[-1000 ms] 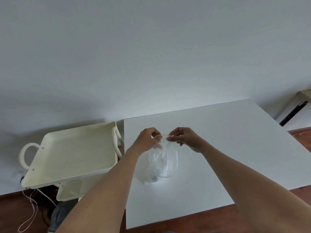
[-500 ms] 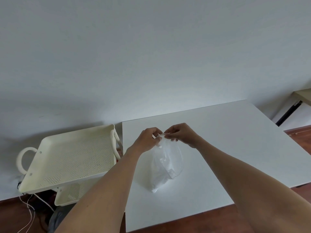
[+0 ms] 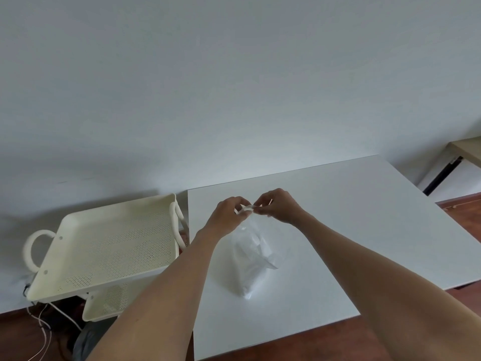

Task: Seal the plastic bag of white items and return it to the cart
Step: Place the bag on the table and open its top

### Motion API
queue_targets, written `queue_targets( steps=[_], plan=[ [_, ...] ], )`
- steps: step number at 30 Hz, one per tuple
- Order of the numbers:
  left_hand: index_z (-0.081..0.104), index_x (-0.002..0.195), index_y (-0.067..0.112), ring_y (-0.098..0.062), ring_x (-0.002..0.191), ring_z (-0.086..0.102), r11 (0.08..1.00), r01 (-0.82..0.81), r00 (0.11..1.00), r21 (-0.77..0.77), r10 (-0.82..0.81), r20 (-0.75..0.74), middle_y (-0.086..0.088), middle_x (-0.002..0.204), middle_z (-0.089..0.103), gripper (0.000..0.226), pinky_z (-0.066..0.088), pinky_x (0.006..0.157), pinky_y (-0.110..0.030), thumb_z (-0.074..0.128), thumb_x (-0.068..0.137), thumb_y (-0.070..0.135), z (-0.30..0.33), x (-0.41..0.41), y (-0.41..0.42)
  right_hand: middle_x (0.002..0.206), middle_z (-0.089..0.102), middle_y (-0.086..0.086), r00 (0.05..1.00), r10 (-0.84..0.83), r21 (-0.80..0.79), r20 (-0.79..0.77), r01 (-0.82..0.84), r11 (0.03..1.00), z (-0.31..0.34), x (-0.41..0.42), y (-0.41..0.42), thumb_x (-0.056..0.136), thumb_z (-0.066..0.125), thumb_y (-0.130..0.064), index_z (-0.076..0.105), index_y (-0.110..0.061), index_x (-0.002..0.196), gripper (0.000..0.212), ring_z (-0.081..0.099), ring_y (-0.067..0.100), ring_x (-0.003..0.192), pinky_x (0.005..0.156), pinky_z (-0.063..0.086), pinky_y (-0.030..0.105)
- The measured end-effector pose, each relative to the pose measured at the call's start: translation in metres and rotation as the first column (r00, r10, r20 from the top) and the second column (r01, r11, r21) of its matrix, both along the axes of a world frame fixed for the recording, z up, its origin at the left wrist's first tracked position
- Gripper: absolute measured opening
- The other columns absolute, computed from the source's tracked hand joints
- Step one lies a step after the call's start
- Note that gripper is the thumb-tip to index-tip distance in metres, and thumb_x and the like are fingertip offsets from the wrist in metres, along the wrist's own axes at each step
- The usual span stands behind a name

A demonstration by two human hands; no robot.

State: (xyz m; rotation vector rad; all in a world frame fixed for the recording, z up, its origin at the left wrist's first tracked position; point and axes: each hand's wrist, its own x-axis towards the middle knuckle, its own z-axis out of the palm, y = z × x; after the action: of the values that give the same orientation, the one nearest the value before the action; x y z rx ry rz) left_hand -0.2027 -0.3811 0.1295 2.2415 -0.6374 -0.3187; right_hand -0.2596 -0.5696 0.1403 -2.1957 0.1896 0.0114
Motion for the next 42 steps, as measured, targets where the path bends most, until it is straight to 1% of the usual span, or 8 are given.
queue_targets(
  steps=[3,8,12,16,26,32,38,42],
  plan=[
    [0.07,0.104,0.024,-0.016,0.071,0.068,0.999,-0.048,0.999,0.018,0.047,0.02,0.0,0.084,0.069,0.013,0.042,0.056,-0.021,0.061,0.096,0.026,0.0,0.001,0.0,0.082,0.075,0.009,0.999,0.003,-0.044,0.039,-0.001,0.999,0.0,0.0,0.005,0.082,0.083,-0.027,0.081,-0.016,0.093,0.015,0.061,0.013,0.067,0.064,0.05,0.027],
    [0.068,0.103,0.021,-0.02,0.079,0.061,0.995,-0.089,0.994,0.044,0.086,0.062,0.0,0.087,0.06,0.019,0.047,0.067,-0.028,0.053,0.094,0.014,-0.005,0.003,0.006,0.086,0.077,0.009,0.999,0.003,0.044,-0.052,0.0,0.999,-0.012,-0.008,0.006,0.083,0.084,-0.029,0.079,-0.008,0.098,0.027,0.065,0.01,0.068,0.063,0.048,0.015],
    [0.066,0.099,0.019,-0.008,0.083,0.056,0.999,-0.036,0.998,0.009,0.035,0.057,0.006,0.096,0.049,0.009,0.043,0.068,-0.018,0.068,0.092,0.024,-0.007,0.002,0.008,0.081,0.076,0.012,1.0,-0.01,0.008,-0.02,0.01,1.0,-0.009,-0.008,0.005,0.081,0.085,-0.029,0.081,-0.01,0.091,0.021,0.061,0.008,0.06,0.057,0.047,0.013],
    [0.058,0.085,0.021,-0.007,0.082,0.055,0.998,-0.065,0.995,-0.009,0.065,0.069,0.005,0.096,0.054,0.015,0.041,0.067,-0.02,0.069,0.092,0.028,-0.006,0.004,0.005,0.08,0.074,0.011,0.998,-0.023,-0.088,0.065,0.028,0.996,-0.003,-0.001,0.004,0.08,0.085,-0.029,0.081,-0.018,0.086,0.013,0.058,0.012,0.065,0.061,0.048,0.024],
    [0.058,0.089,0.023,-0.013,0.078,0.057,0.989,-0.148,0.988,-0.017,0.148,0.035,0.007,0.09,0.062,0.009,0.047,0.067,-0.03,0.067,0.089,0.024,-0.009,0.011,0.017,0.082,0.075,-0.001,0.996,-0.005,-0.118,-0.093,-0.006,0.993,-0.015,-0.008,-0.009,0.081,0.083,-0.023,0.08,-0.017,0.087,0.009,0.067,0.012,0.078,0.067,0.05,0.021],
    [0.051,0.075,0.03,-0.013,0.07,0.055,0.983,-0.18,0.983,0.04,0.178,0.04,0.01,0.078,0.061,0.015,0.042,0.06,-0.029,0.059,0.086,0.025,-0.006,0.011,0.015,0.093,0.072,0.006,0.993,-0.111,-0.141,0.035,0.115,0.983,-0.007,0.006,-0.008,0.085,0.08,-0.028,0.079,-0.015,0.095,0.016,0.067,0.019,0.084,0.07,0.051,0.027],
    [0.061,0.09,0.027,-0.014,0.082,0.06,0.988,-0.15,0.989,-0.043,0.15,-0.002,0.001,0.097,0.063,0.008,0.042,0.065,-0.021,0.061,0.089,0.02,-0.009,0.015,0.019,0.106,0.069,0.006,0.994,-0.027,-0.158,-0.108,0.01,0.987,-0.021,-0.003,-0.018,0.086,0.08,-0.027,0.072,-0.015,0.116,0.033,0.061,0.017,0.093,0.081,0.043,0.026],
    [0.071,0.097,0.04,-0.013,0.085,0.067,0.983,-0.089,0.991,-0.158,0.07,-0.117,0.005,0.101,0.066,0.022,0.049,0.07,-0.024,0.062,0.09,0.021,-0.004,0.014,0.023,0.113,0.068,-0.001,0.998,-0.061,-0.051,-0.016,0.06,0.997,-0.029,-0.023,-0.023,0.091,0.074,-0.037,0.061,-0.027,0.137,0.049,0.065,0.017,0.098,0.087,0.048,0.026]
  ],
)
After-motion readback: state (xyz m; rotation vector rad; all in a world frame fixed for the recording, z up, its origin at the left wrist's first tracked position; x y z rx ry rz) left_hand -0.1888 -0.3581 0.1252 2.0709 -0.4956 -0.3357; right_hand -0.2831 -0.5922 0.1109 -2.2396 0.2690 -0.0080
